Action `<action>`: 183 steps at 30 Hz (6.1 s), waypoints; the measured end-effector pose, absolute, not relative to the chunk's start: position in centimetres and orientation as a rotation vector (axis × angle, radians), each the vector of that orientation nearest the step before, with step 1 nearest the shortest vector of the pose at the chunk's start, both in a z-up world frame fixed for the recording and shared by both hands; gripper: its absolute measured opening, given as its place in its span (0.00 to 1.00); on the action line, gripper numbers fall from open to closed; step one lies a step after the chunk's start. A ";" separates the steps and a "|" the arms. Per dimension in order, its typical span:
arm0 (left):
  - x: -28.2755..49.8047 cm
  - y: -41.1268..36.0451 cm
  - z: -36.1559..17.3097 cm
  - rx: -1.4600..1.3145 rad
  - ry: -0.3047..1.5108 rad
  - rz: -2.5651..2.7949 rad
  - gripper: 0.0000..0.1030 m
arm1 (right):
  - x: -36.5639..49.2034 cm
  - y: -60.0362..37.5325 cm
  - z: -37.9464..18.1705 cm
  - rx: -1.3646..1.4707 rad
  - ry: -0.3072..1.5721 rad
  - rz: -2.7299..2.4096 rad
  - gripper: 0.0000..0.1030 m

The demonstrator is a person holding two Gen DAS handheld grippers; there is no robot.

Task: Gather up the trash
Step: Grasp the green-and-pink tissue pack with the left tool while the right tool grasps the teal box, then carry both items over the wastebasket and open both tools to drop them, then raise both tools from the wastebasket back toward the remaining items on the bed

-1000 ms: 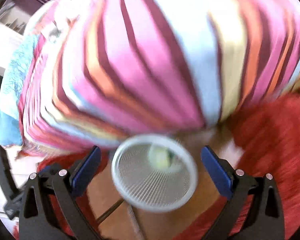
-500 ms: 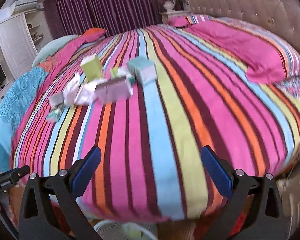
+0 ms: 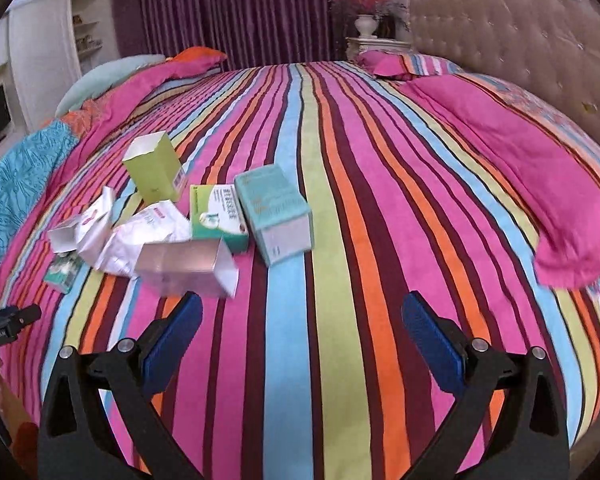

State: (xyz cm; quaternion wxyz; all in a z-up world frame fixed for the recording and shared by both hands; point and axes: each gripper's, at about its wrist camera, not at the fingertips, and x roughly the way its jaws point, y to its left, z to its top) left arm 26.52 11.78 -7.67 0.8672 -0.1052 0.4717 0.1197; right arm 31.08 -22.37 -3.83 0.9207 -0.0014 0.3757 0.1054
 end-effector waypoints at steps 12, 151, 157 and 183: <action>31.5 11.2 -8.7 -0.228 1.003 0.215 0.94 | 37.7 -20.4 -5.2 -0.143 0.807 0.265 0.93; 5.9 0.6 -31.9 -0.333 1.888 -0.018 0.86 | 7.5 -16.3 -31.1 0.524 1.888 0.147 0.93; 6.0 0.6 -32.0 -0.341 1.893 -0.025 0.86 | 7.4 -16.8 -31.4 0.549 1.900 0.131 0.93; 4.6 4.0 -25.9 -0.431 1.719 0.058 0.86 | 7.2 -16.9 -23.2 0.459 1.668 0.242 0.93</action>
